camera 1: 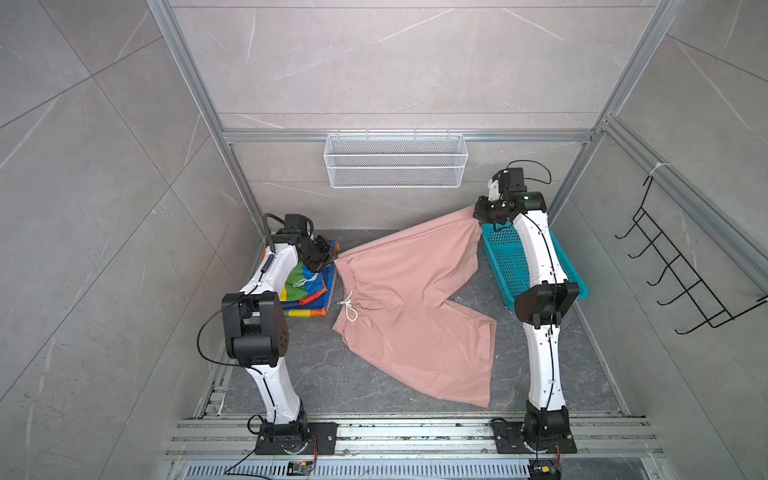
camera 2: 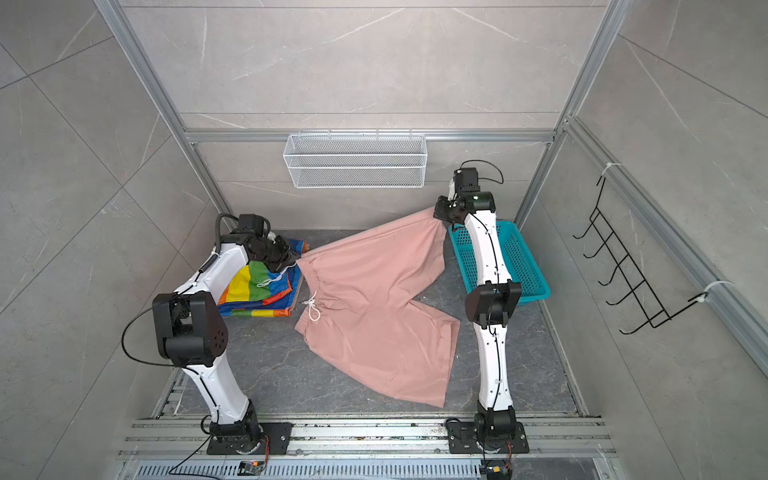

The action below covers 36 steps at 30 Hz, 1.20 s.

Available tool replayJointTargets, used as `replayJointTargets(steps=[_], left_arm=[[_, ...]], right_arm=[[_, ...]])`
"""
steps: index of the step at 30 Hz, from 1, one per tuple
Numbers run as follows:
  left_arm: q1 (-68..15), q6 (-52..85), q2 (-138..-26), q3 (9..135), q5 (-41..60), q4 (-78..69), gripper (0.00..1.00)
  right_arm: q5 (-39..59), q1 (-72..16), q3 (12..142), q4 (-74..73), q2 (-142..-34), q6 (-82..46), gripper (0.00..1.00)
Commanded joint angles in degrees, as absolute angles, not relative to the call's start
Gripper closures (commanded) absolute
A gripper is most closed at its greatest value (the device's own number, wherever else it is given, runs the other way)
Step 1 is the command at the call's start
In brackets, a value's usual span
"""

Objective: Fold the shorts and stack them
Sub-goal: 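Lower the pink shorts onto the table with both grippers, laying them out lengthwise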

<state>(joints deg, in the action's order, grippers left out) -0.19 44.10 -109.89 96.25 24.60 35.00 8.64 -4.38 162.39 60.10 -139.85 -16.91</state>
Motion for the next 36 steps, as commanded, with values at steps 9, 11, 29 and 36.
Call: replayJointTargets(steps=[9, 11, 29, 36], left_arm=[[3.4, 43.2, -112.3, 102.9, 27.0, 32.6, 0.99], [3.4, 43.3, -111.7, 101.6, 27.0, 32.2, 0.98], [3.5, 41.5, -89.4, 66.9, 21.8, 25.9, 0.86], [4.1, 40.6, -83.4, 58.6, 17.8, 29.5, 0.67]], right_arm=[[5.2, -3.0, 152.1, 67.7, -126.6, -15.4, 1.00], [5.7, -3.3, 136.3, 61.1, -118.2, -15.7, 1.00], [8.1, -18.1, 42.8, 41.2, -62.2, -29.2, 1.00], [11.7, -20.2, 34.5, 33.9, -65.9, -33.9, 1.00]])
